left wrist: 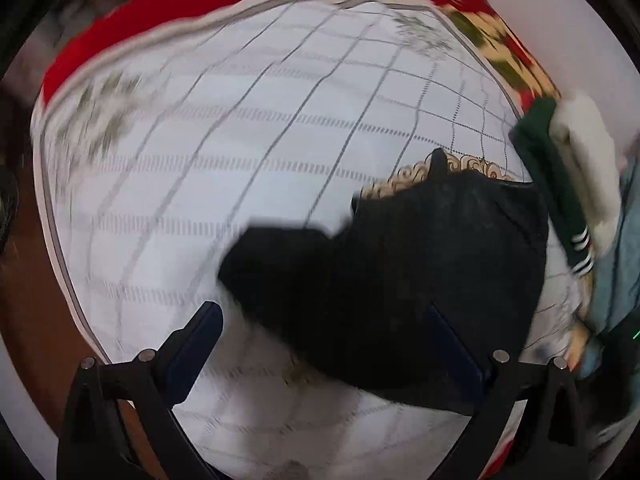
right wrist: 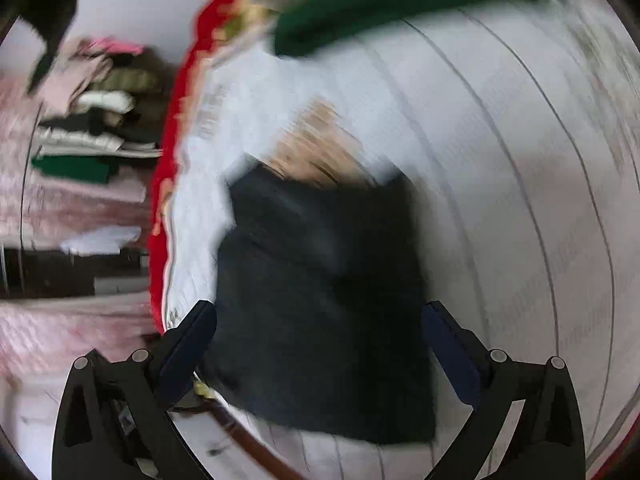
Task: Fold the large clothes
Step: 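Carry the folded jacket with both grippers toward the sweater stack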
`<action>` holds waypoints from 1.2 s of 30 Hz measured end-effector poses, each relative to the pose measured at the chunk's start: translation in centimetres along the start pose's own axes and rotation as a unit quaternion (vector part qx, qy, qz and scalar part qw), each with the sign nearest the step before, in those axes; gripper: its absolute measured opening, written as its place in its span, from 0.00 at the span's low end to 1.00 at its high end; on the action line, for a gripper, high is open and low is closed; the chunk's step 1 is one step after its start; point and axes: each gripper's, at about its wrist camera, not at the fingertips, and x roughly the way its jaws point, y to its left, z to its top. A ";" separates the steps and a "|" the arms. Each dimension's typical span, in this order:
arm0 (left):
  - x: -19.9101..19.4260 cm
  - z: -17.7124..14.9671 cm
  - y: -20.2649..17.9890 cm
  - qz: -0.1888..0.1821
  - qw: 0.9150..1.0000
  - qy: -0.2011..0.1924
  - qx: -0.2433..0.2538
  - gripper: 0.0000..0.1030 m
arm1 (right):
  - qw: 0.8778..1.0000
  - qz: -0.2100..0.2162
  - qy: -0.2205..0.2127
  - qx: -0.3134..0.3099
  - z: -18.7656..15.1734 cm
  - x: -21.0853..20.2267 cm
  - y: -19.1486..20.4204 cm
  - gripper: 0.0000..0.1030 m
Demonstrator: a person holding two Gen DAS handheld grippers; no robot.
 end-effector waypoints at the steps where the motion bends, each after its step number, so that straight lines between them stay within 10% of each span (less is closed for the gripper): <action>1: 0.4 -0.6 0.2 -0.010 1.000 0.004 -0.013 1.00 | 0.999 0.023 0.009 0.035 -1.1 0.7 -2.6 1.00; 12: 6.7 -0.3 2.0 -0.124 0.984 0.013 -0.128 0.98 | 0.977 0.175 0.089 0.088 -0.6 10.0 -6.4 0.92; 15: 6.2 0.9 1.9 -0.125 0.985 -0.025 -0.117 0.63 | 0.970 0.198 0.120 0.079 -0.4 11.0 -5.6 0.69; 18: 6.2 1.8 1.9 -0.119 0.987 -0.049 -0.098 0.56 | 0.936 0.317 0.121 0.090 -0.8 10.7 -5.7 0.62; 21: 7.0 1.8 2.3 -0.134 0.986 -0.041 -0.090 0.55 | 0.961 0.245 0.099 0.080 -0.4 12.0 -6.5 0.77; 27: 7.2 1.9 2.4 -0.137 0.987 -0.040 -0.067 0.54 | 0.969 0.219 0.109 0.044 0.1 14.8 -3.7 0.84; 31: 6.1 2.6 3.0 -0.142 0.986 -0.049 -0.069 0.42 | 0.965 0.234 0.103 0.053 -0.6 14.8 -2.9 0.53; 36: 4.2 3.8 2.6 -0.154 0.985 -0.056 -0.045 0.39 | 0.963 0.248 0.079 0.071 -2.1 13.0 -2.2 0.45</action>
